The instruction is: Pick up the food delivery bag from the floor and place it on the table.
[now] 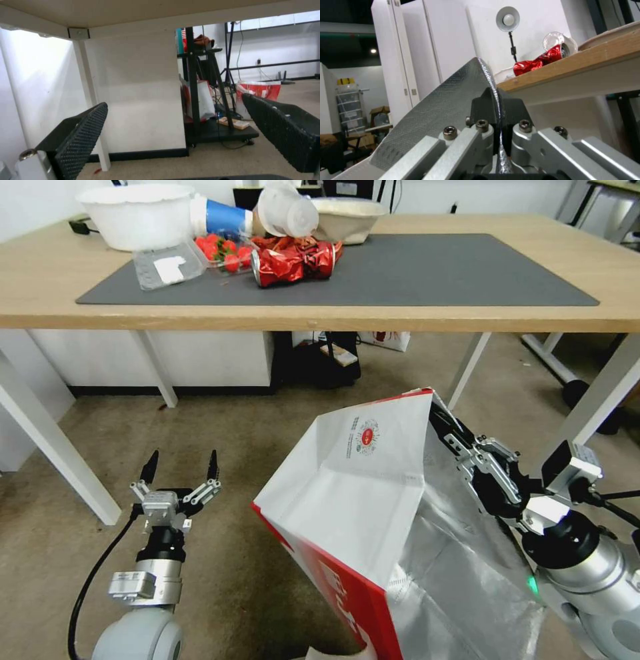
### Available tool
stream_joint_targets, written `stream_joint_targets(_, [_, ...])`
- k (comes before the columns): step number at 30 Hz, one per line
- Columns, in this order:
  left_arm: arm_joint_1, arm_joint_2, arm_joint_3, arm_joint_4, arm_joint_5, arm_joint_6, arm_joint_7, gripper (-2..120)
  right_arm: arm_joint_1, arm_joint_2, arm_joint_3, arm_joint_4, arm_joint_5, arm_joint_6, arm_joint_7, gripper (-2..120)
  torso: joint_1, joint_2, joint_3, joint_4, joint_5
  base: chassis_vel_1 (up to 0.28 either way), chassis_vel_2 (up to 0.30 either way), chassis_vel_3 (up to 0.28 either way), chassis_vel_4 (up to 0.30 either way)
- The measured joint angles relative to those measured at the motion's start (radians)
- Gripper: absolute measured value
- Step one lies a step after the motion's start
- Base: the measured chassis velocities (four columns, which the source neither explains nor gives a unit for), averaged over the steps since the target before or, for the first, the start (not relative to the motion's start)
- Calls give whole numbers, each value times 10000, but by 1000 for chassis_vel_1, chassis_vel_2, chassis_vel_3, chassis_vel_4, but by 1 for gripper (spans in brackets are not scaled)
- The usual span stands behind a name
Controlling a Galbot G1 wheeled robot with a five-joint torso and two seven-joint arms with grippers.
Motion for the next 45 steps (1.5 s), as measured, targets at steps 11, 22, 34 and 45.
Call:
stream_joint_targets(11, [18,13,0,25,-43,-203,40,100,8,79,-6,-129,192,-30,-622,0,9,222,184,-1,0,0,0,0,0])
stream_joint_targets(22, [100,27,-4,-94,63,-83,85,100,15,131,7,-189,215,-37,-850,0,55,685,608,-1,-1,0,0,0,0])
stream_joint_targets(34, [192,70,-6,-270,102,40,85,100,13,62,169,-275,517,-217,-1191,0,126,1193,1055,-1,0,0,0,0,0])
stream_joint_targets(45, [208,49,-2,-273,131,59,107,100,59,16,253,-379,721,-333,-1418,0,210,1635,1417,-1,0,0,0,0,0])
